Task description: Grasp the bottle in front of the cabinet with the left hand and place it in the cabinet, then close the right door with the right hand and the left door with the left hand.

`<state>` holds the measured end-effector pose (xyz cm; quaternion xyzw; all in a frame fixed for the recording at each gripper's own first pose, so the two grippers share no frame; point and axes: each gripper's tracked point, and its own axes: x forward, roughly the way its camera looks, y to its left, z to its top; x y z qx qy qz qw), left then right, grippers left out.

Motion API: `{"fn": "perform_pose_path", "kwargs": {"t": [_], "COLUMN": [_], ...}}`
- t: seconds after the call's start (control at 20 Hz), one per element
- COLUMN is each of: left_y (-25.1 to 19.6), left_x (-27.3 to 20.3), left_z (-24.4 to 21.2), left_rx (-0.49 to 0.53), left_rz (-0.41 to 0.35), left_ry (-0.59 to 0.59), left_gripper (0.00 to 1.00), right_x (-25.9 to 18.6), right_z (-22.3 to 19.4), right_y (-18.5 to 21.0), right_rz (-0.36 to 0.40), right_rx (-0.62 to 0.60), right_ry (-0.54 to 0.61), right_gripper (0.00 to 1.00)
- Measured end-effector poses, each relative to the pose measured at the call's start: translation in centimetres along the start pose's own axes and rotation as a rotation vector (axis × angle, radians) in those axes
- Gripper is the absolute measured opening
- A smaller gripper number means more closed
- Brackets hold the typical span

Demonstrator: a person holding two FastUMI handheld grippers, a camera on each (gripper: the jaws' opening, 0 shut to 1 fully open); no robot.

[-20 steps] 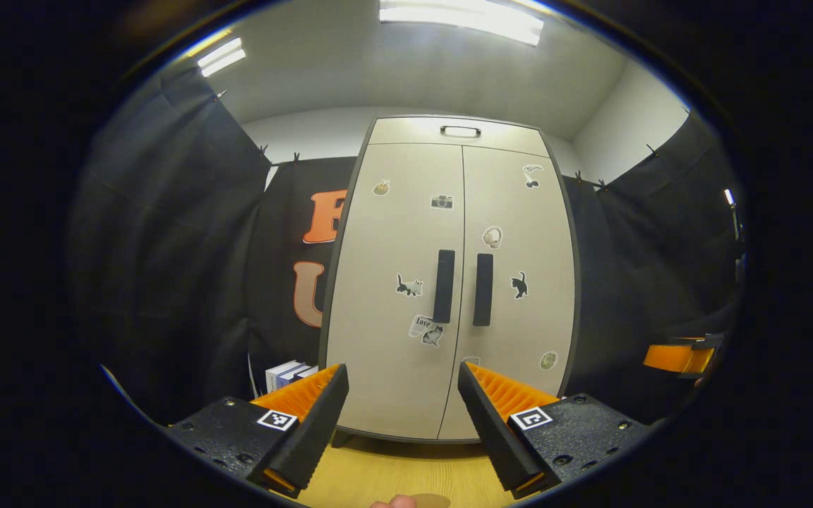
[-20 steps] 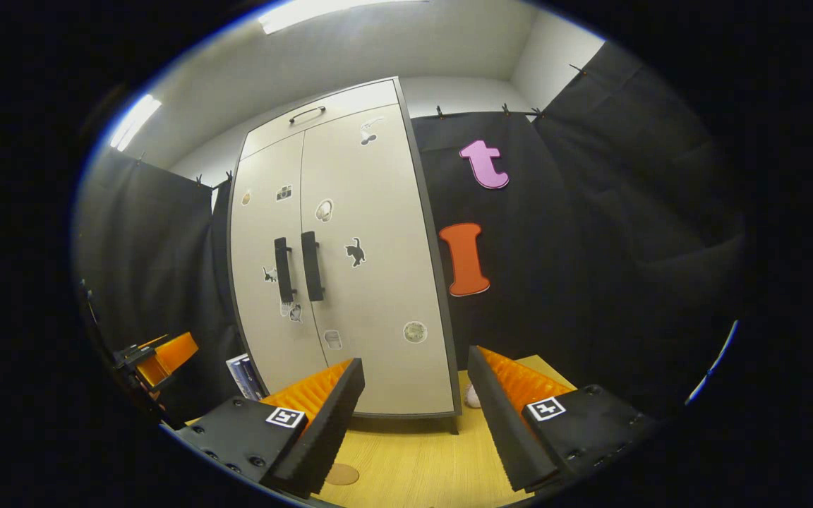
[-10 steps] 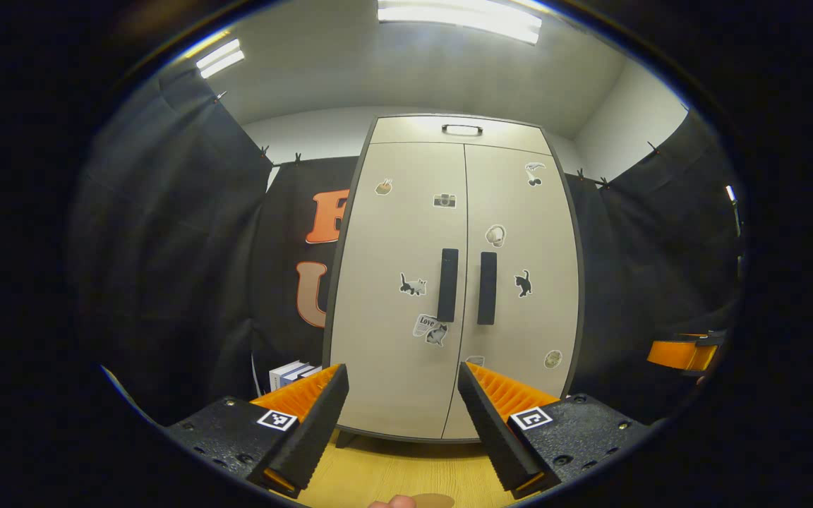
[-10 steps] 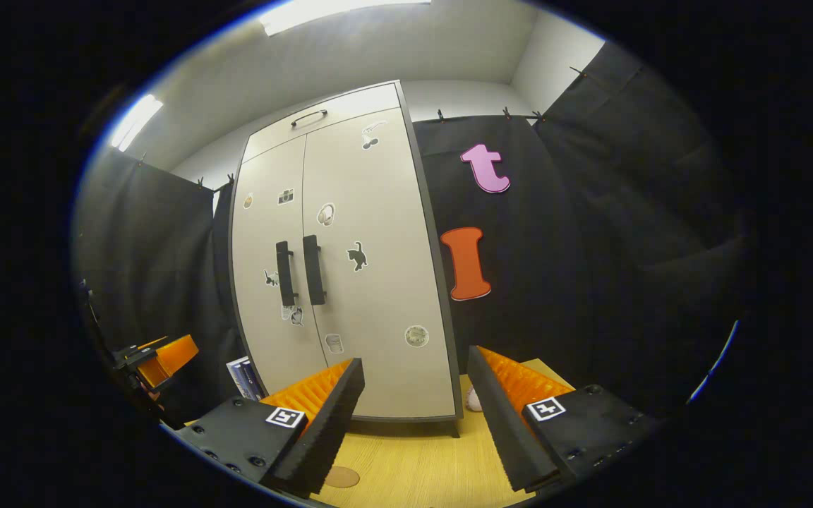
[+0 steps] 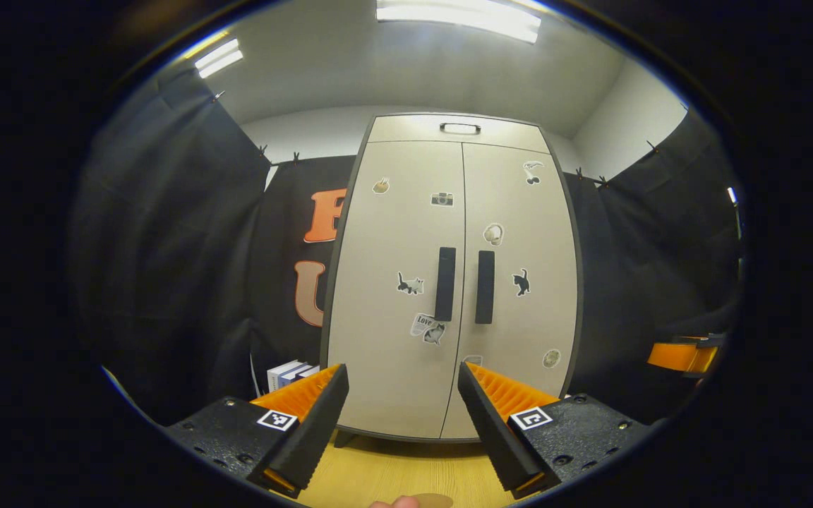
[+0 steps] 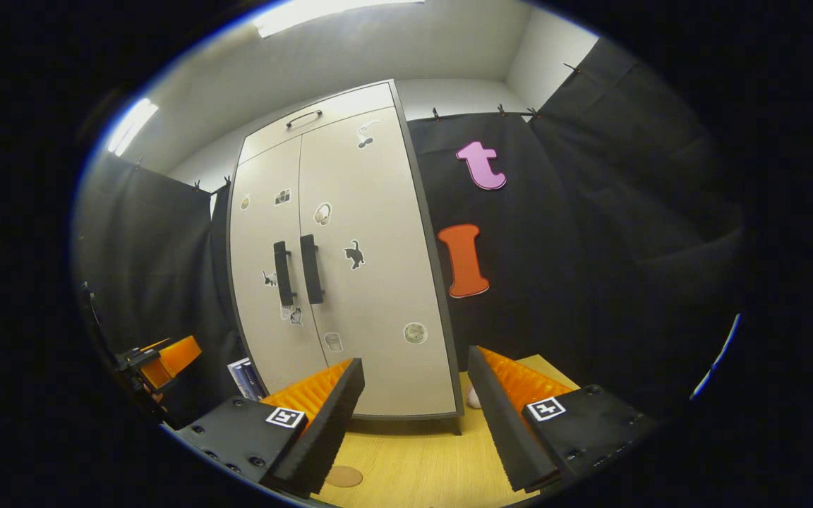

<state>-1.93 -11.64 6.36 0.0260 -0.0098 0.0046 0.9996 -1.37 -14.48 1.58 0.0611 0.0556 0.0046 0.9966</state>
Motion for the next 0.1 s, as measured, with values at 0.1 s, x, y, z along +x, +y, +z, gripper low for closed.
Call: {"fn": "perform_pose_path", "kwargs": {"t": [0.1], "left_y": [-0.01], "left_x": [-0.05], "left_z": [-0.02], "left_rx": [0.002], "left_rz": [0.001], "left_ry": [0.001], "left_gripper": [0.95], "right_x": [0.07], "right_z": [-0.07], "right_y": [0.11], "right_rz": [0.003], "right_rx": [-0.002], "right_ry": [0.0], "right_gripper": [0.98]}}
